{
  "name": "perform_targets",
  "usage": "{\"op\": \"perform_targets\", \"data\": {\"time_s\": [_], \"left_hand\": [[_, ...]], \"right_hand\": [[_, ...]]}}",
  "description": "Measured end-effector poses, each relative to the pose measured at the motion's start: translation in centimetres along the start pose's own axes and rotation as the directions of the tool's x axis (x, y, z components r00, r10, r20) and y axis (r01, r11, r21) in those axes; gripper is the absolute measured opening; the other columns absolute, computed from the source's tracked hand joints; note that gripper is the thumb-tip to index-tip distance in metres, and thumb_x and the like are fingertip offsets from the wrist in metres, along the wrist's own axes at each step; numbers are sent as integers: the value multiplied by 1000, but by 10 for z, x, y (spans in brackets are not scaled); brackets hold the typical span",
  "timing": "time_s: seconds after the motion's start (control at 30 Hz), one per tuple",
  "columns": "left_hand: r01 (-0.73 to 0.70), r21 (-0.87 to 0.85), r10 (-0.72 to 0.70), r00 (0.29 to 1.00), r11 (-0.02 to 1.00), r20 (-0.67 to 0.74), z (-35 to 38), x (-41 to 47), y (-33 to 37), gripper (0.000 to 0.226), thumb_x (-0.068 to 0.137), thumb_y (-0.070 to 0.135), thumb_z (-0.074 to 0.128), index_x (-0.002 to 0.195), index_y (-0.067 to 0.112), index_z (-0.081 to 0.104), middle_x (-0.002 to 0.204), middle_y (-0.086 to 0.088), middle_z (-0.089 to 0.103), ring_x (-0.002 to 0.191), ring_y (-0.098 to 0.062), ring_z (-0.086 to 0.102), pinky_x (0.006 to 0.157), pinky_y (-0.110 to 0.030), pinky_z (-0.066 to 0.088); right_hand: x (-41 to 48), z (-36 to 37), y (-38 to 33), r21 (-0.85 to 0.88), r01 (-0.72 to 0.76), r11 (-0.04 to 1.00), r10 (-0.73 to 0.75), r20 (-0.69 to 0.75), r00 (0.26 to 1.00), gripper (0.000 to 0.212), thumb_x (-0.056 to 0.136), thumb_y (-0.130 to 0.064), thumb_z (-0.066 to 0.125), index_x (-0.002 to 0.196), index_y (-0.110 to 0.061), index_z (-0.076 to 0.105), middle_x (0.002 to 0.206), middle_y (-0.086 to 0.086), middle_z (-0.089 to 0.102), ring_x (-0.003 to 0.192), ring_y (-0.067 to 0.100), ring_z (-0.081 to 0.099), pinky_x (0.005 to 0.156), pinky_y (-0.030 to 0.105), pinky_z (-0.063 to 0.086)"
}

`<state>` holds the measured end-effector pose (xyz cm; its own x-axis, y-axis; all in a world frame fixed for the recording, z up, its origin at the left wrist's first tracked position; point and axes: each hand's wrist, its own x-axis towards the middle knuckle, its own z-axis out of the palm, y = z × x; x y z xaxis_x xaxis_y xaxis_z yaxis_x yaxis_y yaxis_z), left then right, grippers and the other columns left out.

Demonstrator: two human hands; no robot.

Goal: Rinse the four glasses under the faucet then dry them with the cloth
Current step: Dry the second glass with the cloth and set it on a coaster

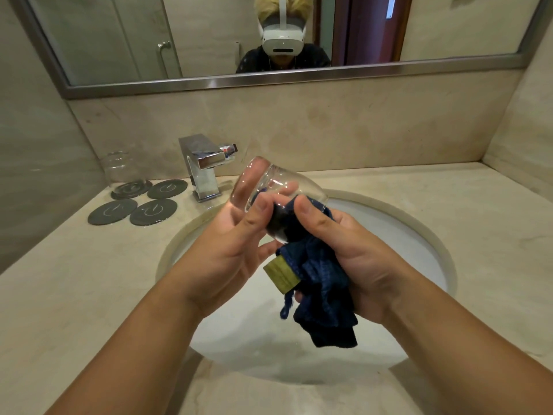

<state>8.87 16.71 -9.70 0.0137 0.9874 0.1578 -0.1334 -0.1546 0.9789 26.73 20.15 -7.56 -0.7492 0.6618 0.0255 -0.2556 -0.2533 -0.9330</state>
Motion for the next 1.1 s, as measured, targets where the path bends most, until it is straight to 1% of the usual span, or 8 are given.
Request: {"op": "perform_targets", "data": {"time_s": [0.13, 0.23, 0.33, 0.5, 0.67, 0.8, 0.93, 1.1], "left_hand": [[0, 4, -1, 1000, 1000, 28, -2, 2, -1, 120, 75, 66, 87, 168, 20, 28, 160, -15, 54, 148, -32, 53, 123, -64, 37], [-36, 93, 42, 997, 995, -57, 1, 5, -3, 113, 71, 76, 83, 165, 35, 35, 151, -9, 63, 143, -28, 58, 120, -61, 39], [-9, 175, 39, 985, 985, -168, 4, 7, -3, 124, 67, 83, 80, 163, 18, 38, 137, -2, 73, 130, -20, 68, 114, -52, 47], [11, 139, 21, 974, 990, -225, 5, 6, -7, 65, 89, 51, 69, 140, 12, 60, 130, -7, 75, 128, -21, 69, 115, -61, 47], [0, 154, 28, 984, 988, -179, 6, 3, -4, 67, 93, 40, 66, 155, 21, 51, 141, 2, 72, 136, -15, 63, 119, -59, 45], [-17, 132, 38, 987, 991, -155, 7, 2, -3, 56, 97, 37, 65, 150, 23, 57, 141, -9, 69, 136, -23, 63, 120, -63, 42], [-33, 151, 58, 985, 988, -162, 11, 2, -3, 66, 88, 52, 73, 143, 20, 60, 135, -7, 73, 130, -23, 68, 115, -65, 46], [-61, 188, 92, 982, 980, -162, 9, 3, -7, 64, 84, 51, 75, 142, 27, 60, 135, 0, 74, 131, -20, 68, 114, -63, 47]], "right_hand": [[2, -2, 3, 57, -6, 998, 7, -26, 1000, 39, 90, -44, 75, 123, -23, 78, 108, 9, 71, 62, 17, 65, 49, 30, 52], [4, -1, 4, 42, 42, 998, -39, -88, 995, 37, 88, -42, 70, 119, -24, 80, 113, 11, 73, 67, 17, 67, 51, 31, 53], [6, -1, 6, -74, 129, 989, -139, -164, 977, 36, 87, -38, 70, 119, -25, 81, 113, 3, 80, 77, 12, 73, 60, 27, 57], [6, -4, 6, -135, 130, 982, -154, -185, 970, 41, 85, -40, 70, 121, -23, 79, 116, 0, 81, 100, 14, 78, 74, 26, 60], [4, -3, -1, 52, 38, 998, -31, -139, 990, 60, 77, -50, 71, 125, -15, 77, 114, 12, 78, 68, 16, 72, 53, 25, 55], [6, -3, 1, 28, 60, 998, -53, -195, 979, 56, 72, -48, 77, 117, -15, 80, 121, 15, 77, 76, 18, 72, 57, 27, 57], [6, -2, 4, -39, 64, 997, -71, -202, 977, 33, 86, -36, 73, 110, -16, 82, 101, 6, 81, 69, 13, 73, 55, 23, 56], [2, 0, -1, 33, 51, 998, -46, -130, 991, 53, 82, -47, 69, 123, -15, 78, 117, 10, 79, 68, 14, 72, 52, 24, 54]]}}
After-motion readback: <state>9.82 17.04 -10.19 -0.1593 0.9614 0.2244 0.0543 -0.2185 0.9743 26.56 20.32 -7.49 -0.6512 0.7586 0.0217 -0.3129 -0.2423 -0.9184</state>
